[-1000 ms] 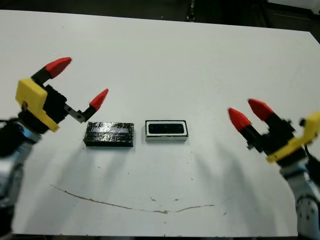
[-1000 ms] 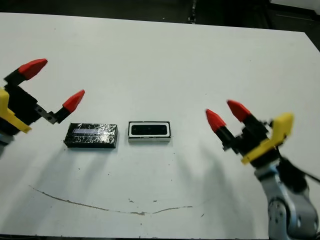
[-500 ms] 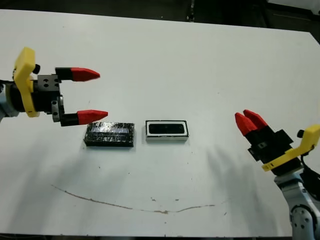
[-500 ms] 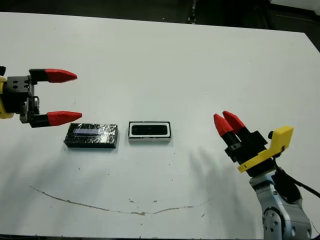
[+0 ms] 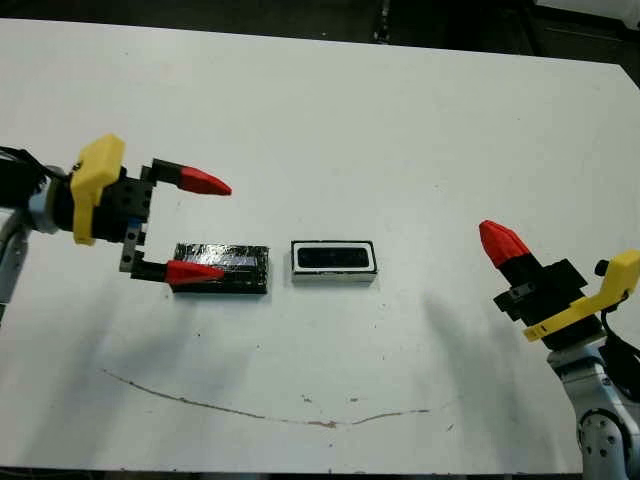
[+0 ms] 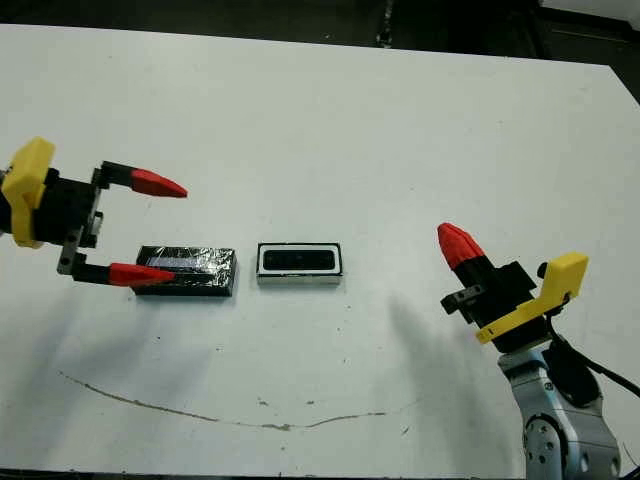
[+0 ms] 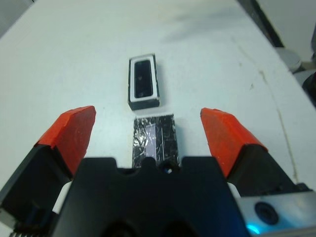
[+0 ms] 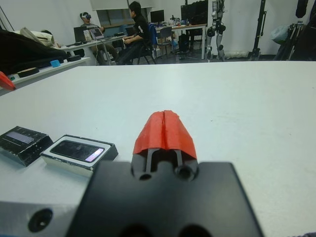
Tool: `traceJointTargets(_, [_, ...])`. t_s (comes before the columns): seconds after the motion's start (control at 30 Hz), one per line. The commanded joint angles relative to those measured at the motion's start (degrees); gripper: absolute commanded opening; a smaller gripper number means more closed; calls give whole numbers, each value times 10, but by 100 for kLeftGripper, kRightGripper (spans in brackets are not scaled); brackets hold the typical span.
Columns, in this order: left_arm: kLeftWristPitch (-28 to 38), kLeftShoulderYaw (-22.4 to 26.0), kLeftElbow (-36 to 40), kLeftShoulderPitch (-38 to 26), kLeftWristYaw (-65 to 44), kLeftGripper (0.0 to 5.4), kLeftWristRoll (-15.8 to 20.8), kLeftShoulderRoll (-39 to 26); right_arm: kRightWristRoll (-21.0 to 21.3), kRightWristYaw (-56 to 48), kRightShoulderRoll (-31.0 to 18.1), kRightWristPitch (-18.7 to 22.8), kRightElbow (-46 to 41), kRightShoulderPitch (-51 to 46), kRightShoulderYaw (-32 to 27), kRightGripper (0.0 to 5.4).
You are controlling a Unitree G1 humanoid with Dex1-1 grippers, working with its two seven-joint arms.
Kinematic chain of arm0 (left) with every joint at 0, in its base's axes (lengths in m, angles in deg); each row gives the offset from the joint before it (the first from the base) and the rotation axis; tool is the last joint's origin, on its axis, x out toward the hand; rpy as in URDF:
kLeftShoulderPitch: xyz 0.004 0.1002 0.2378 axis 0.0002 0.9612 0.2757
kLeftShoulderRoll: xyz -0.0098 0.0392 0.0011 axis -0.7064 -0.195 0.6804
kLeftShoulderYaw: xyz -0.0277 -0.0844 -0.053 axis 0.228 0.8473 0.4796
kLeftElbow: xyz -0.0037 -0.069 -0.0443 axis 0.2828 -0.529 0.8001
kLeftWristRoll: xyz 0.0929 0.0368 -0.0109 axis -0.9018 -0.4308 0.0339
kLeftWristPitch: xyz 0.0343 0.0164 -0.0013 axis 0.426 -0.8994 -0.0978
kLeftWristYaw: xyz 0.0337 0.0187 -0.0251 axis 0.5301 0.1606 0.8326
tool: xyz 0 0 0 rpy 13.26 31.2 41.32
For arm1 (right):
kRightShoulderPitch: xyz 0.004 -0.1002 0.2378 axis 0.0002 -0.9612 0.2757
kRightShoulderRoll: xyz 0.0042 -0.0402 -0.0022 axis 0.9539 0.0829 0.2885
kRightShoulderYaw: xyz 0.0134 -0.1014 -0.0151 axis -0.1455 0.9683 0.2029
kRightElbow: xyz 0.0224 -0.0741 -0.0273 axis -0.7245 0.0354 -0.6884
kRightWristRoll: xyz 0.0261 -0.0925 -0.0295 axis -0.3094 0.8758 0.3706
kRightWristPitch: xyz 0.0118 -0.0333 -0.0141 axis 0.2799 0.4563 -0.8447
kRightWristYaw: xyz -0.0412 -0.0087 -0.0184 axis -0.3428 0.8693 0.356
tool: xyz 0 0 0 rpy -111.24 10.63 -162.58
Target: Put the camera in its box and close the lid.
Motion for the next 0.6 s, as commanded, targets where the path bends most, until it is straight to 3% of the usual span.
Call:
traceJointTargets(0.03, [1,-17,17,19,27,540,-42,-9,5,3,-12,-3,-3,-7,4,1])
traceJointTargets(0.27, [-41,-48,84,28,65,540,-112,-44,8,7,-12,-6,-4,-8,11,1])
traceJointTargets(0.6, [-69,-69,99,26,80,540,-135,-46,7,0,-15,-9,-3,-11,16,1])
